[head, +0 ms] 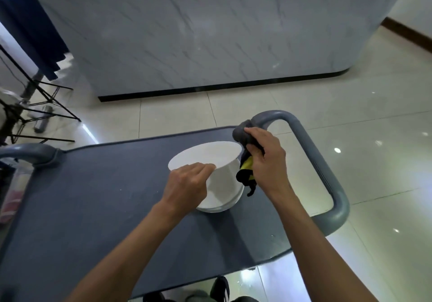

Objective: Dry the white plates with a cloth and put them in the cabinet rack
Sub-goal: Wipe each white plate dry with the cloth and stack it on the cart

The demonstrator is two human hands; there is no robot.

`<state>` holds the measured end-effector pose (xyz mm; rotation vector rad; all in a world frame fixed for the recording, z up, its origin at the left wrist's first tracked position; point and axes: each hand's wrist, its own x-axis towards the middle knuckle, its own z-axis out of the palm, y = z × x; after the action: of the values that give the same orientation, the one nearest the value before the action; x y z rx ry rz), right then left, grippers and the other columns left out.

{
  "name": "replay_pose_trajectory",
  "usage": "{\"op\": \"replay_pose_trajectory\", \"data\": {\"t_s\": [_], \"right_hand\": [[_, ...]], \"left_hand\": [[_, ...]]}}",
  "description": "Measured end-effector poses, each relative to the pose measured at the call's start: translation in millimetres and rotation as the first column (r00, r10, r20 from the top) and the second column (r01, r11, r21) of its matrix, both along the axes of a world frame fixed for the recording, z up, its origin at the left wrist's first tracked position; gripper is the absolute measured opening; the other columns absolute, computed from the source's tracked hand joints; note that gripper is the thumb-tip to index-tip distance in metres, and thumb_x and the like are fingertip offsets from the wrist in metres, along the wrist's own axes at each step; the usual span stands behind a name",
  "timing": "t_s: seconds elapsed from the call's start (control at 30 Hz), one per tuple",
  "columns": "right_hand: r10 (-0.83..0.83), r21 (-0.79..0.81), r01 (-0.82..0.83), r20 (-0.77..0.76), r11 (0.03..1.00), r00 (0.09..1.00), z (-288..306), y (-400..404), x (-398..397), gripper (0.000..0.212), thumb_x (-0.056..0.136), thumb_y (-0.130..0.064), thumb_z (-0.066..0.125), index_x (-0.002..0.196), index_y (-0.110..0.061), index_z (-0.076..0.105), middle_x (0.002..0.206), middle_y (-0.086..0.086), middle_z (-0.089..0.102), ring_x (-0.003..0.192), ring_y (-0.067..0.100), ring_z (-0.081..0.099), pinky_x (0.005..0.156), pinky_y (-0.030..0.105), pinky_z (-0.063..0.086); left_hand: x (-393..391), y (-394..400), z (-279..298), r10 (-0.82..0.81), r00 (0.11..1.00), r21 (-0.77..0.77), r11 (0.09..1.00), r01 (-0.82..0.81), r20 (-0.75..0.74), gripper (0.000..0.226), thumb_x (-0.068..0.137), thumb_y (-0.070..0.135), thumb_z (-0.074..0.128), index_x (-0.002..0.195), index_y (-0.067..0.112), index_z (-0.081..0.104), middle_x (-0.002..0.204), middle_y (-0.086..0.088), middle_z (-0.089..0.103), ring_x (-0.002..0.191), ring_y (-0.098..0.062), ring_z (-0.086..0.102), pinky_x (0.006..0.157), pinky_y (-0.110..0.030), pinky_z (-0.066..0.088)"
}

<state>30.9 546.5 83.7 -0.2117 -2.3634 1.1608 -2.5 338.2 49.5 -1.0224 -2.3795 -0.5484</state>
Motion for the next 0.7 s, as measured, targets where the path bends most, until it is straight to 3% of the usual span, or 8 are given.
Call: {"op": "replay_pose_trajectory", "data": {"t_s": [0.27, 0.37, 0.47, 0.6, 0.7], "right_hand": [[0.031, 0.035, -0.031, 0.015, 0.999, 0.999, -11, 4, 11, 0.04, 0.091, 0.003, 0.061, 0.127, -0.016, 0.064, 0.13, 0.001, 0.06, 0.122, 0.019, 0.052, 0.107, 0.03, 0.041], [0.063, 0.034, -0.064, 0.024, 0.997, 0.998, -15, 1, 16, 0.04, 0.091, 0.004, 0.061, 0.127, -0.014, 0.064, 0.129, 0.0, 0.061, 0.121, 0.021, 0.053, 0.107, 0.032, 0.041], [0.088, 0.023, -0.089, 0.052, 0.996, 0.995, -20, -5, 21, 0.039, 0.091, 0.003, 0.062, 0.127, -0.013, 0.065, 0.128, -0.003, 0.06, 0.121, 0.019, 0.052, 0.106, 0.029, 0.04], [0.107, 0.036, -0.11, 0.077, 0.993, 0.991, -27, -13, 26, 0.039, 0.091, 0.003, 0.062, 0.126, -0.014, 0.065, 0.125, -0.008, 0.059, 0.118, 0.016, 0.05, 0.104, 0.021, 0.037], [0.11, 0.05, -0.115, 0.081, 0.992, 0.991, -30, -17, 28, 0.04, 0.09, 0.004, 0.062, 0.126, -0.014, 0.065, 0.126, -0.004, 0.062, 0.117, 0.015, 0.052, 0.102, 0.014, 0.035]], "left_hand": [[33, 7, -31, -0.062, 0.993, -0.201, 0.976, 0.08, 0.096, 0.036, 0.07, -0.007, 0.061, 0.103, 0.003, 0.072, 0.096, -0.011, 0.071, 0.086, -0.032, 0.068, 0.065, -0.041, 0.058], [44, 3, -40, -0.074, 0.986, -0.289, 0.95, 0.116, 0.152, 0.045, 0.062, -0.004, 0.074, 0.106, 0.004, 0.072, 0.103, -0.012, 0.071, 0.095, -0.033, 0.069, 0.07, -0.039, 0.06], [50, 1, -46, -0.073, 0.985, -0.309, 0.944, 0.119, 0.157, 0.042, 0.065, -0.003, 0.073, 0.106, 0.007, 0.072, 0.105, -0.011, 0.07, 0.099, -0.033, 0.068, 0.073, -0.038, 0.059], [50, -3, -50, -0.085, 0.986, -0.308, 0.943, 0.126, 0.14, 0.038, 0.078, 0.001, 0.048, 0.108, 0.008, 0.07, 0.108, -0.01, 0.068, 0.104, -0.032, 0.066, 0.077, -0.038, 0.057], [52, -8, -56, -0.101, 0.983, -0.316, 0.938, 0.145, 0.15, 0.037, 0.076, -0.004, 0.06, 0.11, 0.008, 0.07, 0.112, -0.01, 0.068, 0.108, -0.033, 0.065, 0.082, -0.038, 0.056]]}}
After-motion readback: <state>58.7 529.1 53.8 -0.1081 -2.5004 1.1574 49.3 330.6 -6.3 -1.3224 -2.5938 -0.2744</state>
